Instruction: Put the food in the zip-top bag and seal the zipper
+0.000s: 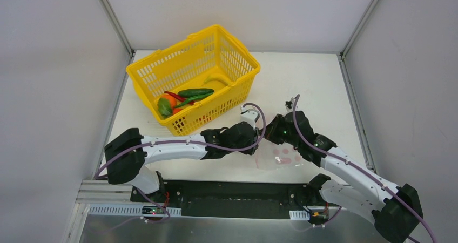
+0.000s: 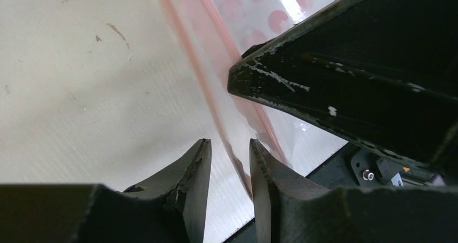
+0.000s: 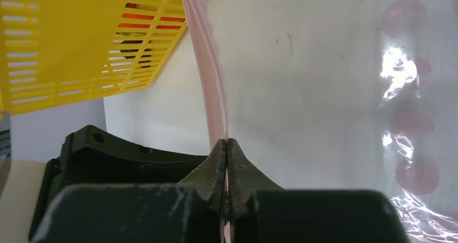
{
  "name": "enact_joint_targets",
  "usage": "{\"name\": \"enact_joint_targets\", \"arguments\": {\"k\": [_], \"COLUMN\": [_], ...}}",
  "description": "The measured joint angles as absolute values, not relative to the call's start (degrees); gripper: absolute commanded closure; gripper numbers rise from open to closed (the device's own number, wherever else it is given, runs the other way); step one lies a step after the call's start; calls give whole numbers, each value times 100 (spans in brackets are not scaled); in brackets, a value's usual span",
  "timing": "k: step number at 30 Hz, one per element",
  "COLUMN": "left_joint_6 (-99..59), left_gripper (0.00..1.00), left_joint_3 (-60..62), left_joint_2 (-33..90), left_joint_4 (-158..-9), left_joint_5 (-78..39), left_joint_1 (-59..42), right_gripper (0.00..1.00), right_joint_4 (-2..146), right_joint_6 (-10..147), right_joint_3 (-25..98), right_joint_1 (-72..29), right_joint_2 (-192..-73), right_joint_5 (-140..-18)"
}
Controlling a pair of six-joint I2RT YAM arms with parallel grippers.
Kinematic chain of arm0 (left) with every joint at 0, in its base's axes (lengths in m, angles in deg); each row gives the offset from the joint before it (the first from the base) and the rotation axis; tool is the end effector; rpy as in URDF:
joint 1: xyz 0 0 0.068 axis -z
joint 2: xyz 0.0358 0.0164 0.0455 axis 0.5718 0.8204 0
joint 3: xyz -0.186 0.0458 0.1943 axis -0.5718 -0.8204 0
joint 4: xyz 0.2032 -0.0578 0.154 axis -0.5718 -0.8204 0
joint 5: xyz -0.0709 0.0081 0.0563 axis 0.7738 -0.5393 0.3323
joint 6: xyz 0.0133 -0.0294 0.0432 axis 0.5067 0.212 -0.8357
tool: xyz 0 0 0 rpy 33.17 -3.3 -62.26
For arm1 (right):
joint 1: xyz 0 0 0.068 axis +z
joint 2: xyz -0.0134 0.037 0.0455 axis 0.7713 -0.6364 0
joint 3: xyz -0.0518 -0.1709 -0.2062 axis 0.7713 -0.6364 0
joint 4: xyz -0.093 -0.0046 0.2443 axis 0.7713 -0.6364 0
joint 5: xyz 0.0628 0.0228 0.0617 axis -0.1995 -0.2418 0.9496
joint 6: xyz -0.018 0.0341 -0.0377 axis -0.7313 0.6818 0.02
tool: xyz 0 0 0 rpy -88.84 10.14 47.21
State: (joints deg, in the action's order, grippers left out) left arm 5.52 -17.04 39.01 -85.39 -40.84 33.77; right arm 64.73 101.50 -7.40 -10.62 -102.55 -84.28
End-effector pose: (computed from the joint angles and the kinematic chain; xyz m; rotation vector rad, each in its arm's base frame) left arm 0.1295 -0.3088 0.2397 0.4748 2.1809 -0.8250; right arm 0.1553 0.1313 0.2452 -0.0236 2.1647 0.8812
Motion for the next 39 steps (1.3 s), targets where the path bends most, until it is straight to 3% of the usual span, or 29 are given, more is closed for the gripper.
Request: {"name": "enact_joint_targets", "arguments": {"k": [8, 15, 24, 26, 31, 37, 39], "left_joint_6": [600, 615, 563, 532, 429, 233, 198], "left_gripper": [92, 99, 100, 100, 100, 100, 100], "left_joint_3": [-1686, -1686, -1684, -1651, -1512, -1389, -1354], "left_joint_2": [3984, 3955, 3783, 3780, 3732, 3632, 3617], "left_joint_4": [-8544, -8596, -8673, -8710, -8802, -8900, -8946], "left_joint_5": [-4230, -4495, -4589, -4591, -4593, -4593, -4593], "left_joint_1": [3377, 3377, 3377, 3379, 3381, 3412, 3451], "right_gripper": [100, 100, 90, 81, 74, 79, 86], "right_joint_4": [6022, 5421, 4820, 4816, 4921, 5225, 5257], "right_joint_6": [9778, 9236, 9079, 9186, 9671, 10146, 10205], "right_joint_3": [-391, -128, 162, 162, 158, -37, -74], "right_joint_1": [-1092, -1097, -1097, -1097, -1097, -1097, -1099], "right_joint_2": [-10312, -10391, -10434, -10461, -10482, -10356, -10264], "right_joint_5": [-8345, -8232, -8092, -8061, -8041, -8186, -8273]}}
